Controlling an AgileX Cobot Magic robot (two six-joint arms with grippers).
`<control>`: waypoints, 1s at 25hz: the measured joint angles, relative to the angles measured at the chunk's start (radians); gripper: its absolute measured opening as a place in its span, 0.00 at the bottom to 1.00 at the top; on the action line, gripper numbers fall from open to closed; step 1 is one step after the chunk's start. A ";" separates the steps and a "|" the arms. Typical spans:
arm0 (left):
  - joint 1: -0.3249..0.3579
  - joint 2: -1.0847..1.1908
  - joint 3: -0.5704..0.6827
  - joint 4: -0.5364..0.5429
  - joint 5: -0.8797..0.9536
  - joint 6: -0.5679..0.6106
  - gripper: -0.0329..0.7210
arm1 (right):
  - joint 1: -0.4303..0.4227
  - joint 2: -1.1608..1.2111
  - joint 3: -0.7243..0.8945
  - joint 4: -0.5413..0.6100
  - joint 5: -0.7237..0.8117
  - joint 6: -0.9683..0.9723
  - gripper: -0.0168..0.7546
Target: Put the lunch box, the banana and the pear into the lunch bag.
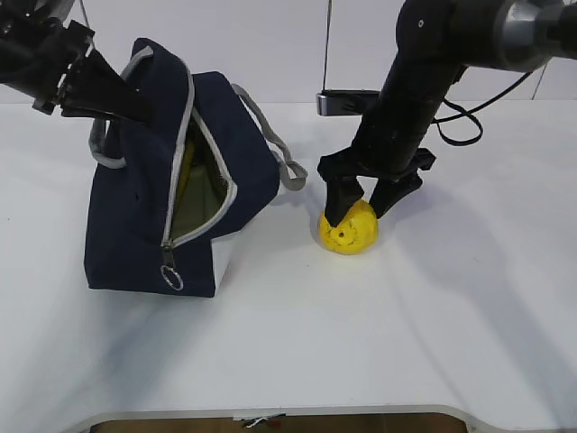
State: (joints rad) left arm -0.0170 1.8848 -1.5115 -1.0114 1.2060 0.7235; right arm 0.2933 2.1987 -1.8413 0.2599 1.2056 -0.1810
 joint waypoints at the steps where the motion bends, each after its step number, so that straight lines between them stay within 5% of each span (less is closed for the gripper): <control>1: 0.000 0.000 0.000 0.000 0.000 0.000 0.07 | 0.000 0.000 0.000 0.001 0.000 0.000 0.74; 25: 0.000 0.000 0.000 0.000 0.000 0.000 0.07 | 0.000 -0.086 -0.176 -0.041 0.025 0.021 0.65</control>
State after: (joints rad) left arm -0.0170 1.8848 -1.5115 -1.0114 1.2060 0.7235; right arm 0.2933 2.1125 -2.0176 0.2189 1.2311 -0.1600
